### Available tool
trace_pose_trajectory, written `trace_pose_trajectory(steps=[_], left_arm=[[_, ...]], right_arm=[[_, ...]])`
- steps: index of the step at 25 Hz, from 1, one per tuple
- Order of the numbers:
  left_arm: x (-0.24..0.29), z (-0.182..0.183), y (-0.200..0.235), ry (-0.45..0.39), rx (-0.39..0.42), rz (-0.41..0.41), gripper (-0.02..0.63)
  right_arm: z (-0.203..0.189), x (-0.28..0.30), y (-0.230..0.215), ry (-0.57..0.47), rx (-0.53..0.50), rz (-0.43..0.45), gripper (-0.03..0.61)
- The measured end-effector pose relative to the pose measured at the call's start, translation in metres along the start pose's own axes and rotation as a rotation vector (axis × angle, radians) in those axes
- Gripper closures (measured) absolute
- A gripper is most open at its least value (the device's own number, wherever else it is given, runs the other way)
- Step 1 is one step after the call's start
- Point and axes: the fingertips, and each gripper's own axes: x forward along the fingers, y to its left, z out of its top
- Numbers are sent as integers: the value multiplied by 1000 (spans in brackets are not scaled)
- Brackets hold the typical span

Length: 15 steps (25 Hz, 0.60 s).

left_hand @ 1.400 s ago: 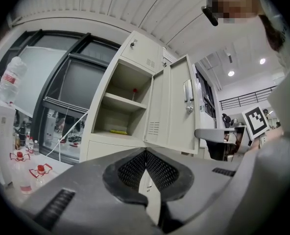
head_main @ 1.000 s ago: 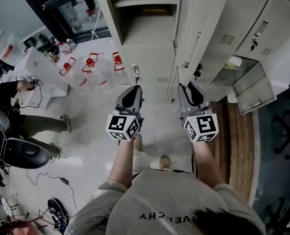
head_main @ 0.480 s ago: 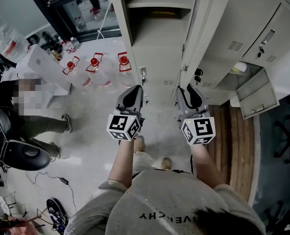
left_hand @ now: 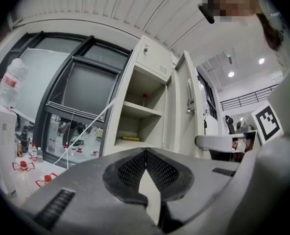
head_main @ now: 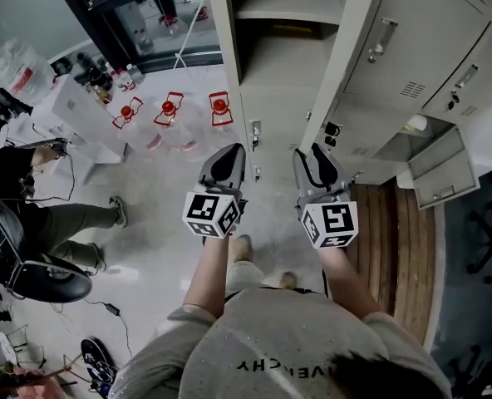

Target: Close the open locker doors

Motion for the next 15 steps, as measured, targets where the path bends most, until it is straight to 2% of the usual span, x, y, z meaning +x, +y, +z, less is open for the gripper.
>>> trace_pose_trajectory(steps=[15], left_arm=[[0,6,52,-4,-11,8,615]], right_arm=[[-1,61,39,10,-9,22,449]])
